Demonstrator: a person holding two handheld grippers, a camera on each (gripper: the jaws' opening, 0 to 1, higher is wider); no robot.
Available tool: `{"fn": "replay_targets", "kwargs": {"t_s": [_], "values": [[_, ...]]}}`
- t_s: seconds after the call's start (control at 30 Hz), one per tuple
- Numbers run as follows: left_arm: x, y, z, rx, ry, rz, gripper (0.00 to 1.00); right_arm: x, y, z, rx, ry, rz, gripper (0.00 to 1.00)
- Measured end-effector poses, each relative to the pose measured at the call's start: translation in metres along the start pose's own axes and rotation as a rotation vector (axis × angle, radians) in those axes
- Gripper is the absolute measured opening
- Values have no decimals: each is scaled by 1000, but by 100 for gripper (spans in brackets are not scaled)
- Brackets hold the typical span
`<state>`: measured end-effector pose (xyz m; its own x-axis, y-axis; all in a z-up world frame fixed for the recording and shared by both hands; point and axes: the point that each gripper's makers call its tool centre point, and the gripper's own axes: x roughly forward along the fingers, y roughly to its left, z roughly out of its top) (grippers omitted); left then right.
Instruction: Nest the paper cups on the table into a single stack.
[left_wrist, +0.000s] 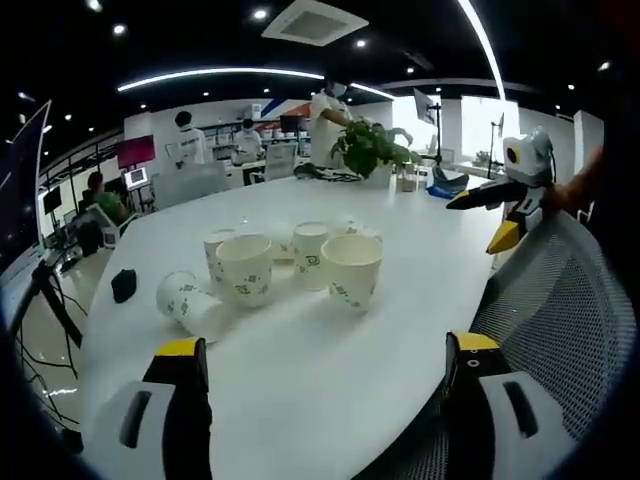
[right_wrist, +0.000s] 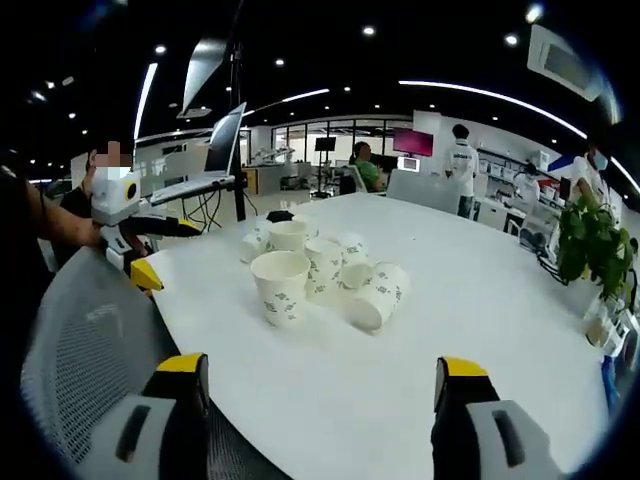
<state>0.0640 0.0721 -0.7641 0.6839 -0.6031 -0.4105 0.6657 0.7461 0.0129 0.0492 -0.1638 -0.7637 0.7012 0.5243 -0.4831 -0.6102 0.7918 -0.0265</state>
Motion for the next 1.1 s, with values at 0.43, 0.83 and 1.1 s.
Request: {"fn": "replay_targets", "kwargs": {"t_s": [0.43,0.83,1.1], "values": [[1,-2,-1,5,6,-9,98,0,1,0,3,1,7,95],[1,-3,-2,7,12,-15,98,0,2,0,6,1,7,94],[1,-3,-4,12,22,-16,97,0,1,0,7,2,6,94]]}}
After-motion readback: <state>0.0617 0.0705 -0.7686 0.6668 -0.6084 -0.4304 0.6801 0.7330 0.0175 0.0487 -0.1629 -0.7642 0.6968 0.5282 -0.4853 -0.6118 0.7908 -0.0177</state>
